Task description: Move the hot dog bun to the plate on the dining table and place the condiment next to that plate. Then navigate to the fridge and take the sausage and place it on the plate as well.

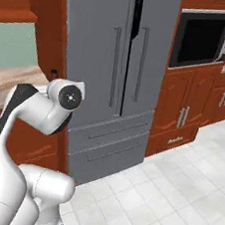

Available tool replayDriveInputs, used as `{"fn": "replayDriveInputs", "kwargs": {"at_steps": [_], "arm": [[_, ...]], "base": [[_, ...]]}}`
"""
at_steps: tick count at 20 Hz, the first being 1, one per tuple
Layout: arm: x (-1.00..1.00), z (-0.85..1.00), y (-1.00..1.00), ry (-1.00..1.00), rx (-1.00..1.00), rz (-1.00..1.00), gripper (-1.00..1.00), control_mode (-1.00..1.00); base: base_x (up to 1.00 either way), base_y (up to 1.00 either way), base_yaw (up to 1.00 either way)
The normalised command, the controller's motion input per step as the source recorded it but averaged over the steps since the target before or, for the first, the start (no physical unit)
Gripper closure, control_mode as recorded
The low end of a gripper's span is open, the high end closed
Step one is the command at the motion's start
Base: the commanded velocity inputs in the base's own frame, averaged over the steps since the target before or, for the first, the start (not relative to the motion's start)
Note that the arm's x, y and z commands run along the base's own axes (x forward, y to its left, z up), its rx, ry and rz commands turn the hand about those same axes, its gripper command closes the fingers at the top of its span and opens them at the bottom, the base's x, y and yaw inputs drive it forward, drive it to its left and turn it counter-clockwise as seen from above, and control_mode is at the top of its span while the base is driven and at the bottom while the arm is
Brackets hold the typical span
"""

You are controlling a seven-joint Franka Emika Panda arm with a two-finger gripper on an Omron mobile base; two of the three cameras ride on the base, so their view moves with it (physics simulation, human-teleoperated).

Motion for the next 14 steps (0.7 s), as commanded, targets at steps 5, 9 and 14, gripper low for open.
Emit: {"fn": "replayDriveInputs", "kwargs": {"at_steps": [5,9,14], "arm": [[0.0,0.0,0.0,0.0,0.0,0.0,1.0,1.0],[0.0,0.0,0.0,0.0,0.0,0.0,1.0,1.0],[0.0,0.0,0.0,0.0,0.0,0.0,1.0,1.0]], "base": [[0.08,-0.66,-0.87],[0.38,-0.33,-0.79],[0.98,0.16,-0.51]]}}
